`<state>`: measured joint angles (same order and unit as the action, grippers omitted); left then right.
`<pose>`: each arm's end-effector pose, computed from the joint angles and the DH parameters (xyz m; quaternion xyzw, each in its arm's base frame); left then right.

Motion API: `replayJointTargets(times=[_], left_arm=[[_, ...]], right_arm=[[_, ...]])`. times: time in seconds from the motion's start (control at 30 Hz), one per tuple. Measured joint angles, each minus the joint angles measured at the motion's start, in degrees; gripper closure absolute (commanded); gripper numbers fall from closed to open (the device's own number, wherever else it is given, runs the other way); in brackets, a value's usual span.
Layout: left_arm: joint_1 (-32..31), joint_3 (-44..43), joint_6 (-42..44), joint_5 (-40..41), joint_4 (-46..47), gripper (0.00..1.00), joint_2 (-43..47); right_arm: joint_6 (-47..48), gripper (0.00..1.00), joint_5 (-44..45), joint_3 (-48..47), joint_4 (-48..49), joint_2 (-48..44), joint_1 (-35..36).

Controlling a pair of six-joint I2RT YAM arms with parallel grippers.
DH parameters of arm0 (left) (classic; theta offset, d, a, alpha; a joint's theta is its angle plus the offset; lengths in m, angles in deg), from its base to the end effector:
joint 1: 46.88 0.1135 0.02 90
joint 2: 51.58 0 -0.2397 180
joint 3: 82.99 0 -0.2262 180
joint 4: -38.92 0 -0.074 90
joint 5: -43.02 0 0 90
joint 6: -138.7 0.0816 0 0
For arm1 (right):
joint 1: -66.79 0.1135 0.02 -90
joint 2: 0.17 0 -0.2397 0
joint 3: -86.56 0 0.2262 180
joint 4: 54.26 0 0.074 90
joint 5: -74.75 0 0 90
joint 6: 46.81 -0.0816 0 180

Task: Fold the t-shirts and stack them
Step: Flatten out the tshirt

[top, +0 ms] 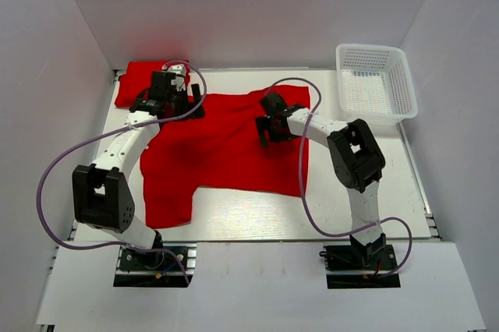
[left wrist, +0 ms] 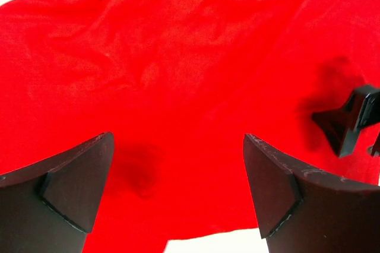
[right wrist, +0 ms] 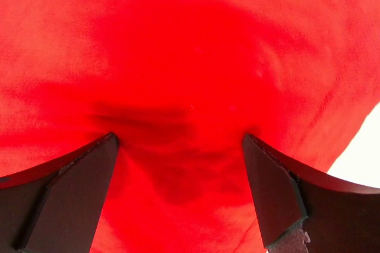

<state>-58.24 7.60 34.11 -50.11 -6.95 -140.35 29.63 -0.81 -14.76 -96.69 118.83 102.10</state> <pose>0.3428 -0.0734 0.2453 -0.0157 0.9242 -0.1101 0.3653 0.3610 0.2308 0.1218 -0.1490 0.9474 -0.0047 0.2832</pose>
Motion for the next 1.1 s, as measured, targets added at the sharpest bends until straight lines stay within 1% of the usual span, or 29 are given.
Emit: replayJointTargets(times=[0.13, 0.27, 0.43, 0.6, 0.73, 0.87, 1.0, 1.03, 1.1], left_arm=[[0.0, -0.4, 0.1, 0.0, -0.4, 0.00, -0.4], [0.0, -0.7, 0.2, -0.1, -1.7, 0.00, -2.6], [-0.1, -0.8, 0.2, -0.4, -5.0, 0.00, -5.2], [-0.5, 0.9, 0.3, -1.5, -8.3, 0.00, -4.3], [-0.9, 7.6, -0.4, -4.9, -10.5, 0.00, 0.6], [-2.7, 17.8, -1.7, -11.3, -11.2, 0.00, 8.2], [-7.3, 25.5, -3.4, -16.0, -12.9, 0.00, 13.4], [-9.5, 27.3, -4.4, -17.2, -13.3, 0.00, 14.8], [-12.0, 28.9, -5.7, -17.8, -13.5, 0.00, 16.0]], right_arm=[[-2.6, 0.10, 4.1, 0.0, -0.5, 0.0, -3.0], [-3.8, 0.10, 6.3, -0.8, -1.9, 0.3, -8.5], [-3.9, 0.10, 6.5, -5.6, -4.3, 3.1, -14.9], [-1.4, 0.10, 4.6, -7.9, -5.7, 4.3, -16.6], [1.4, 0.10, -0.9, -6.9, -5.6, 2.9, -15.8], [3.6, 0.10, -5.4, -2.6, -5.5, -4.2, -14.5], [5.4, 0.10, -5.9, -1.0, -4.4, -12.7, -12.9], [5.5, 0.10, -5.7, -0.4, -3.8, -14.7, -12.6], [5.6, 0.10, -5.2, 1.2, -3.1, -18.6, -12.1]])
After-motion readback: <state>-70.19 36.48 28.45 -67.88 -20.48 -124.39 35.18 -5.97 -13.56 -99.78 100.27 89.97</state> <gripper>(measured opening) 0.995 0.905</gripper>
